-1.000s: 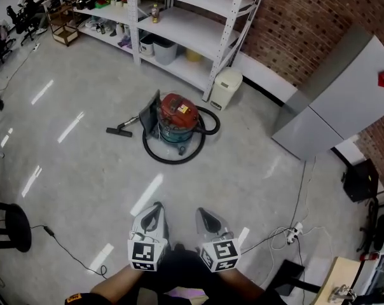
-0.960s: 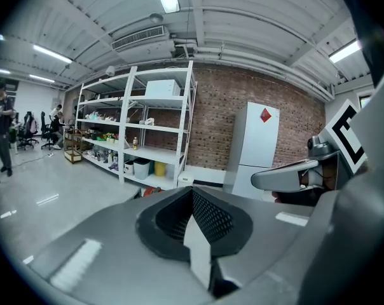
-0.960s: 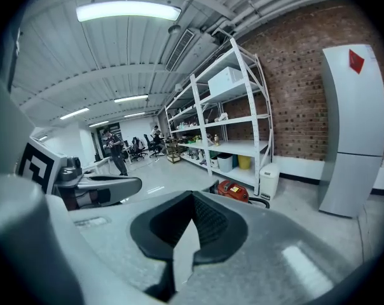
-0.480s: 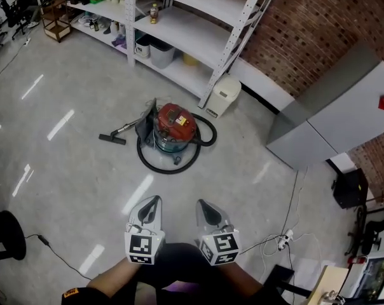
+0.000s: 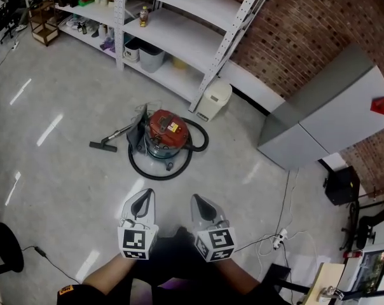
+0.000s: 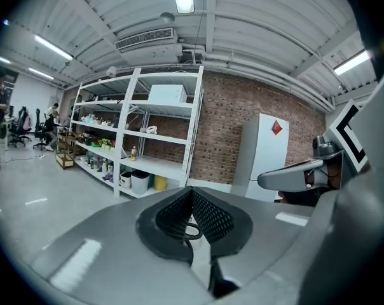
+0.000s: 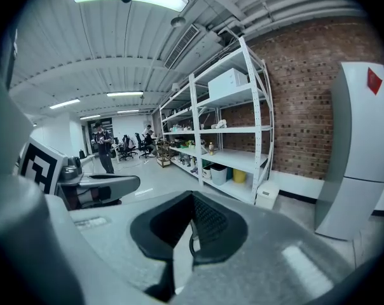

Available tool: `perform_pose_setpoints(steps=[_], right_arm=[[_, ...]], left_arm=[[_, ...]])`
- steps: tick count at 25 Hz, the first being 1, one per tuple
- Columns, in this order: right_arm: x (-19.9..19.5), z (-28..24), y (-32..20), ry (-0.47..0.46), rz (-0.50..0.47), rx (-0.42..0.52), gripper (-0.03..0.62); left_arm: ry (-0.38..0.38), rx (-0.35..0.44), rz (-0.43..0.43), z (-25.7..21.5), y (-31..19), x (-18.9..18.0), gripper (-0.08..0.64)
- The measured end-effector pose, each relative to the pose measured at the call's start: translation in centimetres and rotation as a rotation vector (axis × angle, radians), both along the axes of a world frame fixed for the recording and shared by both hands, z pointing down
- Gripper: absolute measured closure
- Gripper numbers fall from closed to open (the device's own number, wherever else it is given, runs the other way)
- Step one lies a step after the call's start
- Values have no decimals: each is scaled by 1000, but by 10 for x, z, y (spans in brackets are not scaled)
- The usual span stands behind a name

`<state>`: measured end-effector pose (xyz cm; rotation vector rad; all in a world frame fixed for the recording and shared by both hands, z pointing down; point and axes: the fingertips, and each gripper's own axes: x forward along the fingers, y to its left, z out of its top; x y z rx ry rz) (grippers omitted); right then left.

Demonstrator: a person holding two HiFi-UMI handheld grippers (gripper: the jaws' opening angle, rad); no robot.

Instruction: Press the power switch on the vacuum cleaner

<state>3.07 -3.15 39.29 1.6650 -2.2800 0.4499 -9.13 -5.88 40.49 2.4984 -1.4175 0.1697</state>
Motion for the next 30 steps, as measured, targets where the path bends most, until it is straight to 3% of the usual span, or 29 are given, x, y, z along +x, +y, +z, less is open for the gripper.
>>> perform_pose_setpoints(steps=[6, 16, 30], right_arm=[[-2, 1, -24, 3, -29, 10, 600], [-7, 17, -92, -22, -155, -1, 600], [64, 65, -252, -44, -319, -162, 600]], left_arm=[[5, 14, -42, 1, -16, -8, 545], [-17, 17, -194, 7, -70, -21, 546], [-77, -140, -314, 44, -200, 59, 545]])
